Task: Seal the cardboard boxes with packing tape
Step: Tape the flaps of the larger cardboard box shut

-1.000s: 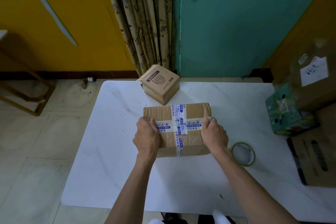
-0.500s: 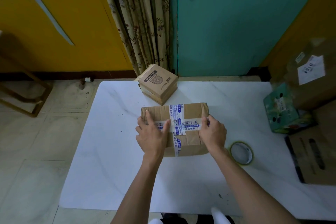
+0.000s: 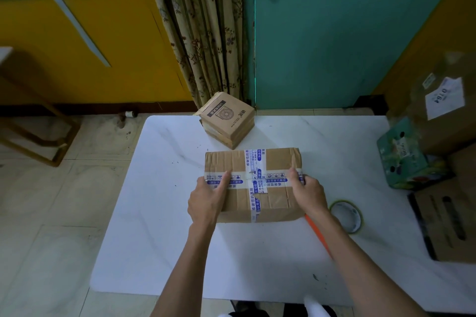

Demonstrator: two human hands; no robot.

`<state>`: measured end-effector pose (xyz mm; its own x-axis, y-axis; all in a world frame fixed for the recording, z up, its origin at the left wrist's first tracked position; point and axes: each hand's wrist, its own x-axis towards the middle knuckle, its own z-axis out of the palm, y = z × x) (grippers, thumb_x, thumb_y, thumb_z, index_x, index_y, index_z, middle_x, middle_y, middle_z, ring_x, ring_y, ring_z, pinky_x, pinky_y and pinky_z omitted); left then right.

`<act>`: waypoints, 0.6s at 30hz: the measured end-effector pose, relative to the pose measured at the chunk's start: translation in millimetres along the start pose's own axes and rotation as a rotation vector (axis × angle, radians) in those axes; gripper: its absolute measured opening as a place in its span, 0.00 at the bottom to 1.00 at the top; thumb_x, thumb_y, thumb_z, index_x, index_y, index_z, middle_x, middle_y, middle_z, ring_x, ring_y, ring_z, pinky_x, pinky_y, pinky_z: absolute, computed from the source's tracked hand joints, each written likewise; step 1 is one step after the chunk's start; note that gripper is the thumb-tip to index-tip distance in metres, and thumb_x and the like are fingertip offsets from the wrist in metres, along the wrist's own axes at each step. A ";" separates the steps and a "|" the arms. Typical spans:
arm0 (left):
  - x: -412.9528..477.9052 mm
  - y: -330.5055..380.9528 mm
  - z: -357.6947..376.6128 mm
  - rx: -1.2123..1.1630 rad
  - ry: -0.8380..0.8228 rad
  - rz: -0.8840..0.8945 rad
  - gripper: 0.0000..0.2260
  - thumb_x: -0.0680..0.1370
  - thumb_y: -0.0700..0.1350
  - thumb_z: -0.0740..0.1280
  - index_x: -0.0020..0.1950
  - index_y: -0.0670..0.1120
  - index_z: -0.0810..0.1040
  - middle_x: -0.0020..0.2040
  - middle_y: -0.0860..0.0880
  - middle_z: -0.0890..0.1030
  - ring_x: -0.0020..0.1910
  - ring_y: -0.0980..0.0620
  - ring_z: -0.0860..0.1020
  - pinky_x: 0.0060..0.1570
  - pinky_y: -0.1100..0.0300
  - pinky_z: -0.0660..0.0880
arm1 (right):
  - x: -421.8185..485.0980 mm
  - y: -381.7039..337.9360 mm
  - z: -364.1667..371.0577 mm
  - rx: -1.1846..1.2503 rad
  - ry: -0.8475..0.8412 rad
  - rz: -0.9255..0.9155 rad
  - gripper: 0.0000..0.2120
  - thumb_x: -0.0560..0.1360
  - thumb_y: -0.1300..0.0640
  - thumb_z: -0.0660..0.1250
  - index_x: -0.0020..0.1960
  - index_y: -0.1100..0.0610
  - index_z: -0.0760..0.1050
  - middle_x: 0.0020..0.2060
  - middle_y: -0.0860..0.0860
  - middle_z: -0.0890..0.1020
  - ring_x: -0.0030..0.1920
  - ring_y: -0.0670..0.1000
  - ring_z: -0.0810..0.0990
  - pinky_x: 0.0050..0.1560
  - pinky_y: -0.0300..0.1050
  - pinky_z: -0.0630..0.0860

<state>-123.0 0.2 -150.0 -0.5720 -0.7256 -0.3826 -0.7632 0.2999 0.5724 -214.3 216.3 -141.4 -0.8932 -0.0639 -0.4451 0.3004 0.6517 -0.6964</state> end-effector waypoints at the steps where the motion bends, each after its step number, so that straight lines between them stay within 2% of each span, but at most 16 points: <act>1: 0.5 -0.4 0.3 -0.003 0.003 0.005 0.27 0.76 0.72 0.60 0.60 0.51 0.72 0.49 0.53 0.79 0.45 0.50 0.78 0.44 0.54 0.77 | -1.3 -1.6 -0.9 -0.036 0.020 -0.019 0.24 0.82 0.41 0.55 0.47 0.57 0.81 0.41 0.51 0.81 0.37 0.46 0.77 0.32 0.37 0.67; 3: 2.0 0.4 -0.9 -0.005 0.011 0.027 0.27 0.77 0.71 0.59 0.59 0.49 0.73 0.50 0.52 0.81 0.44 0.50 0.79 0.44 0.54 0.78 | -2.9 -8.3 -1.6 -0.094 0.068 -0.058 0.26 0.84 0.44 0.53 0.46 0.61 0.82 0.41 0.55 0.82 0.37 0.51 0.75 0.32 0.39 0.66; 5: 3.0 2.1 -2.8 -0.005 0.008 0.030 0.27 0.78 0.69 0.58 0.59 0.47 0.74 0.50 0.51 0.81 0.44 0.51 0.79 0.43 0.57 0.76 | -1.6 -13.2 -2.3 -0.118 0.077 -0.082 0.27 0.84 0.46 0.52 0.47 0.63 0.82 0.44 0.59 0.84 0.39 0.53 0.74 0.36 0.42 0.66; 8: 6.4 0.3 -6.9 -0.047 -0.007 0.022 0.27 0.79 0.68 0.58 0.58 0.45 0.75 0.49 0.51 0.80 0.44 0.51 0.78 0.42 0.58 0.73 | -8.3 -21.0 -6.4 -0.075 0.086 -0.081 0.27 0.84 0.46 0.52 0.46 0.63 0.82 0.44 0.58 0.83 0.38 0.53 0.76 0.35 0.43 0.67; 10: 10.8 -7.4 -9.5 -0.141 -0.017 -0.002 0.26 0.79 0.68 0.59 0.56 0.46 0.76 0.50 0.50 0.81 0.44 0.51 0.79 0.44 0.56 0.74 | -17.5 -27.3 -10.7 0.151 0.117 -0.065 0.26 0.84 0.45 0.53 0.44 0.59 0.83 0.41 0.53 0.84 0.40 0.49 0.80 0.34 0.40 0.72; 12: 13.5 -18.7 -11.3 -0.297 -0.036 -0.048 0.25 0.78 0.69 0.61 0.54 0.47 0.77 0.50 0.50 0.82 0.45 0.52 0.80 0.47 0.53 0.76 | -27.6 -40.0 -20.3 0.476 0.111 -0.055 0.22 0.84 0.46 0.56 0.48 0.55 0.85 0.42 0.45 0.85 0.43 0.42 0.82 0.38 0.33 0.75; 13: 13.3 -23.9 -11.5 -0.399 -0.060 -0.076 0.25 0.78 0.68 0.61 0.54 0.46 0.77 0.51 0.49 0.83 0.47 0.51 0.81 0.47 0.52 0.77 | -31.2 -47.8 -24.9 0.567 0.079 -0.096 0.18 0.83 0.46 0.58 0.51 0.52 0.85 0.44 0.41 0.85 0.46 0.38 0.81 0.43 0.31 0.75; 15: 8.0 -26.3 -8.5 -0.575 -0.125 -0.124 0.24 0.80 0.66 0.62 0.56 0.44 0.78 0.51 0.47 0.84 0.48 0.49 0.82 0.45 0.55 0.77 | -34.2 -62.5 -30.8 0.545 0.010 -0.274 0.09 0.80 0.49 0.66 0.54 0.47 0.84 0.52 0.38 0.84 0.54 0.36 0.80 0.52 0.34 0.75; 16: 5.8 -26.5 -5.6 -0.615 -0.138 -0.141 0.24 0.81 0.64 0.61 0.56 0.43 0.78 0.51 0.47 0.84 0.48 0.50 0.82 0.43 0.57 0.76 | -34.5 -68.7 -29.7 0.486 -0.020 -0.364 0.07 0.78 0.52 0.69 0.54 0.46 0.84 0.55 0.39 0.83 0.57 0.37 0.79 0.55 0.36 0.76; 18: 2.7 -26.2 0.7 -0.615 -0.121 -0.168 0.23 0.81 0.63 0.61 0.56 0.43 0.78 0.49 0.48 0.83 0.45 0.52 0.81 0.40 0.58 0.74 | -33.5 -74.3 -23.0 0.406 -0.024 -0.470 0.10 0.75 0.57 0.73 0.55 0.48 0.84 0.59 0.45 0.83 0.59 0.40 0.80 0.57 0.40 0.78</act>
<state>-104.8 -9.1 -166.6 -0.5168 -0.6459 -0.5618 -0.5542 -0.2477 0.7947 -214.4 187.3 -61.8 -0.9544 -0.2944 -0.0487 -0.0151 0.2108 -0.9774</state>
